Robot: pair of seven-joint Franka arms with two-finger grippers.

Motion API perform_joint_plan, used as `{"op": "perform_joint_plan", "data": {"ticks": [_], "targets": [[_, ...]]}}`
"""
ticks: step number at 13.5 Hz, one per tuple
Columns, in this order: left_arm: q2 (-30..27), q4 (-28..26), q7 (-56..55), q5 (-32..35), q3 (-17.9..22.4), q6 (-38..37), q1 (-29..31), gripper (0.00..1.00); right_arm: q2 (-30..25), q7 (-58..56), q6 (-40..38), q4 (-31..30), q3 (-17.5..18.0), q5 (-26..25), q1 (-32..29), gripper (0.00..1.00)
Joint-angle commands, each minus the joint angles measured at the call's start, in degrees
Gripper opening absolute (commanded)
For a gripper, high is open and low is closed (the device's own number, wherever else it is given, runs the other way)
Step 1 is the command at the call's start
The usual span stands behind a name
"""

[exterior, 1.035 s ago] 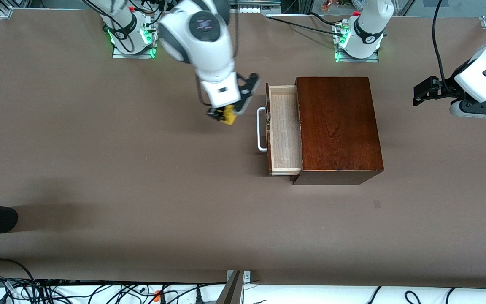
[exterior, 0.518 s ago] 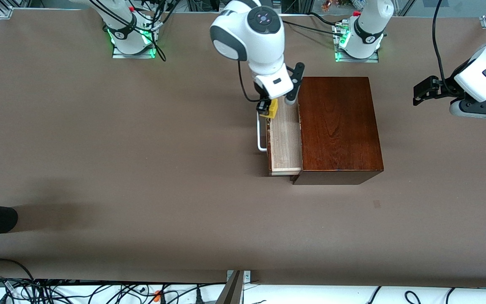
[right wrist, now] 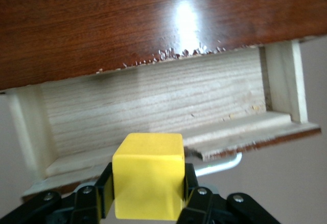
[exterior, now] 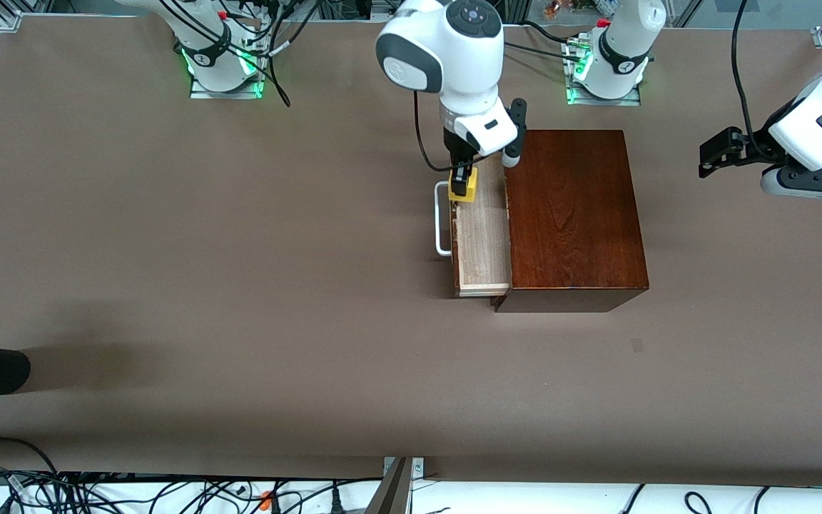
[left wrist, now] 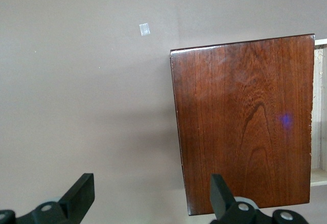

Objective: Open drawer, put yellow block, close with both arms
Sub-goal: 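Carry the yellow cube with the right gripper over the open drawer, then lower the cube into the drawer and open the right gripper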

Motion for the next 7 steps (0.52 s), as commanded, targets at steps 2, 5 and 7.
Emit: {"op": "perform_joint_plan", "data": {"ticks": [2, 5, 7], "targets": [[-0.65, 0.19, 1.20, -0.97, -0.28, -0.91, 0.46, 1.00, 3.22, -3.23, 0.17, 5.25, -1.33, -1.12, 1.78, 0.26], [-0.65, 0.19, 1.20, -0.97, -0.28, -1.00, 0.46, 1.00, 4.10, -3.15, 1.04, 6.49, -1.33, -1.12, 2.13, 0.26], [-0.65, 0.19, 1.20, -0.97, -0.28, -1.00, 0.46, 1.00, 4.46, -3.15, 2.27, 6.75, -1.41, -1.12, 2.39, 0.26]]}}
